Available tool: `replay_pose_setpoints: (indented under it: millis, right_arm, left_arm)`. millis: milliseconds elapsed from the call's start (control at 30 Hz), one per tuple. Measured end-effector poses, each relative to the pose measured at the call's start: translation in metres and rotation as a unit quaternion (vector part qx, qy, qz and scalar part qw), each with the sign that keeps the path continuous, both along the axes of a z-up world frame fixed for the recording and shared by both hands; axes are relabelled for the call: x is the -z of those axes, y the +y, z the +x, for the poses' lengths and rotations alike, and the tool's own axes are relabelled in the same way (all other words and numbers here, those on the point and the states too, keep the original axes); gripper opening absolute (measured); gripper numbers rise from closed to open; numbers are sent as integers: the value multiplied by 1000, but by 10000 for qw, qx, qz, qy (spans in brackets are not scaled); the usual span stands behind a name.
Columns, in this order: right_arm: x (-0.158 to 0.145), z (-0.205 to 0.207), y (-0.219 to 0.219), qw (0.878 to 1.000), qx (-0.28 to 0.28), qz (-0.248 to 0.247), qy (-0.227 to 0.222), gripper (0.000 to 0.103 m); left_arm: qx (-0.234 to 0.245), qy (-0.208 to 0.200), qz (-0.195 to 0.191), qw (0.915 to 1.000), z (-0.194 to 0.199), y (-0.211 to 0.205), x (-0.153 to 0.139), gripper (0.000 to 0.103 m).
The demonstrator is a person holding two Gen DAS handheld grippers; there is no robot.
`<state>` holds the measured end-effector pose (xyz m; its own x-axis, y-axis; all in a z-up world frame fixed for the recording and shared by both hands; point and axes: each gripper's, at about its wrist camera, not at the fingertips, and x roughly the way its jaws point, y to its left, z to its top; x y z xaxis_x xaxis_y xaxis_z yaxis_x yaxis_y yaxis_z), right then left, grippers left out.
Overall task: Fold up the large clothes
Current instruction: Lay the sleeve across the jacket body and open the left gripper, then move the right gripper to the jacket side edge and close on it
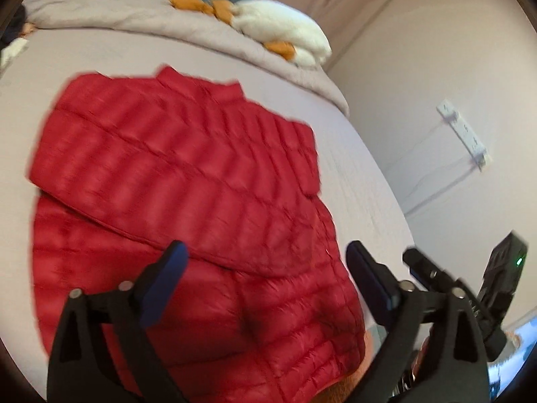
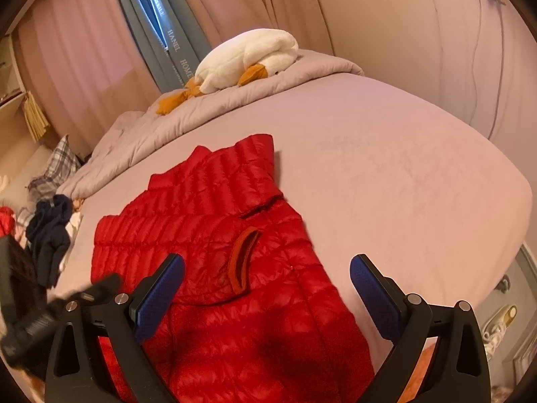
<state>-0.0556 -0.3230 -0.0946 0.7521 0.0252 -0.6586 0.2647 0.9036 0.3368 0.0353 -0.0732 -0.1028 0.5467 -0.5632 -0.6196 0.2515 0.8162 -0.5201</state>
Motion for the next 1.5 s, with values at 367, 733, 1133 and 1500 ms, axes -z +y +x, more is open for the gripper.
replay_pose_setpoints:
  millis: [367,733,1133,1500]
  right_arm:
    - [15,18,8,9995,-244,125,172,94]
    - [67,67,24,9925,-663,290,987,82]
    - [69,97,56,9814,-1257,178,1442,40]
    - [14,81,74,9840,-1499,-656,710,17]
  left_arm:
    - [-1618,137,271,9864,-7,101,3,103]
    - [-2562,631,182,9644,-27,158,33,103]
    - [-2883,528,-281,9557,-46,200,31,102]
    - [-3061,489,-381,9500,-54,221,28,102]
